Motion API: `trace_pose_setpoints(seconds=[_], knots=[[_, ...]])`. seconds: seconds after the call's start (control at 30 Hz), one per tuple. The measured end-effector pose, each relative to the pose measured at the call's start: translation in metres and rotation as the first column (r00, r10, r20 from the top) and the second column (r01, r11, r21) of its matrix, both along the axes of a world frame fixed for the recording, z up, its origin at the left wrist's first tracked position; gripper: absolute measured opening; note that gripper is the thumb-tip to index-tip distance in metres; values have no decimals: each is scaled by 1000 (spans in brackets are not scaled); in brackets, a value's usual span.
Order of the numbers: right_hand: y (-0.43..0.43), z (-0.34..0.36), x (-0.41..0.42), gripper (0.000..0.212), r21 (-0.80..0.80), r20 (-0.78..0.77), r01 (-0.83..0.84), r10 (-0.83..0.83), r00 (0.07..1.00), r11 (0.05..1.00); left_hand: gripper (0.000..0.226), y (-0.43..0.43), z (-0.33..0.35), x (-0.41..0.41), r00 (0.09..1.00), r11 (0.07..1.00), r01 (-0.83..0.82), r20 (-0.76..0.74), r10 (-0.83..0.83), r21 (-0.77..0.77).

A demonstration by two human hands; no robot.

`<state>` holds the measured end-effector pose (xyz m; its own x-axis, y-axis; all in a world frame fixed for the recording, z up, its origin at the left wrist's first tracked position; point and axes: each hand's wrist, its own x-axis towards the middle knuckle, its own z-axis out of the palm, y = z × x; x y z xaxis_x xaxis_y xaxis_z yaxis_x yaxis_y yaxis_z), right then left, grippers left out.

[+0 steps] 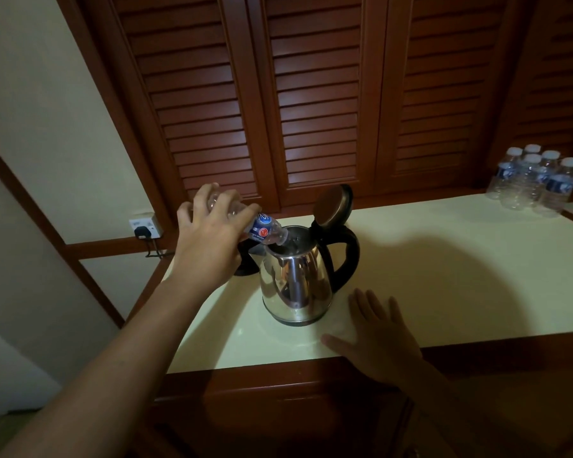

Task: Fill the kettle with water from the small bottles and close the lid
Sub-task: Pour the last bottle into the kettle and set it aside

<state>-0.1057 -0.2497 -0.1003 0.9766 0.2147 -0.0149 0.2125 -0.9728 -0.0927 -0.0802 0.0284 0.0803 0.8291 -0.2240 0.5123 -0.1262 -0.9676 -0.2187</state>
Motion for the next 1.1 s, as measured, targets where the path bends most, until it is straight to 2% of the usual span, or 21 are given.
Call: trace_pose_setpoints(seconds=[0.6,0.8,0.97,1.1], knots=[[-2,-3,2,115,28,13,1,-2,1000,1000,86,-11,-3,1,1000,1000,4,-5,-3,26],[-3,-3,2,112,41,20,-8,7,1000,999,85,-10,-6,3,1000,1000,3,-9,-3,-10],[-3,-2,1,106,59,32,-26,24,999,998,62,-4,-14,2,1000,982,-9,-21,5,-189],[-4,-1,0,98,91,45,-54,50,998,994,51,0,-21,-5,997,911,-38,-73,8,-412]])
